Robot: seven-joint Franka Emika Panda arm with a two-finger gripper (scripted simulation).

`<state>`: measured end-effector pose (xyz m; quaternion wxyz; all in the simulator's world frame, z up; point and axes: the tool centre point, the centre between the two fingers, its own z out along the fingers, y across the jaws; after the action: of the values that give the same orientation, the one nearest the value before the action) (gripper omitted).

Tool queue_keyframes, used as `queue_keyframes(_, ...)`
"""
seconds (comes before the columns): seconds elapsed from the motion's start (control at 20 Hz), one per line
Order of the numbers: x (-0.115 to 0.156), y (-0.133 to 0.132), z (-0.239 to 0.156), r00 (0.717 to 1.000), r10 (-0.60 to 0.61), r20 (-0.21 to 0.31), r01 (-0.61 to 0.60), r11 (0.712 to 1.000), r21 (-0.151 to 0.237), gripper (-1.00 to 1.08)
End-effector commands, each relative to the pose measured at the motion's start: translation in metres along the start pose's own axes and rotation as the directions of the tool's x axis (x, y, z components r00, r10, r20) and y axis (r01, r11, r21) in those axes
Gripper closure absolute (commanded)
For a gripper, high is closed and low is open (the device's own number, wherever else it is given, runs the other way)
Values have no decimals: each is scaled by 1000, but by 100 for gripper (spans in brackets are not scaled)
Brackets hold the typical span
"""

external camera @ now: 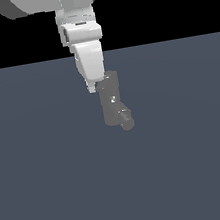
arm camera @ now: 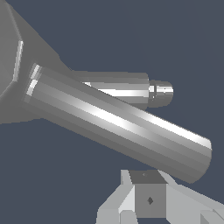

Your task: Turn on the faucet by rotating a designated handle.

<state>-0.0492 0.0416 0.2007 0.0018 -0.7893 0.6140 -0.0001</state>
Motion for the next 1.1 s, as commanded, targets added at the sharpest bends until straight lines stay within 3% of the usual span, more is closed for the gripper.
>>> queue_keyframes(0.0, 14, 10, -1, 1000, 11, -2, -11, 1000, -2, 108)
queue_keyframes(0.25, 28, 25, -1, 1000, 11, -2, -11, 1000, -3, 108)
queue_keyframes(0.35, 20, 20, 0, 1000, 0, -1, 0, 1000, -1, 108)
queue_keyframes(1.05, 105, 21, -1, 1000, 7, -2, -7, 1000, -2, 108)
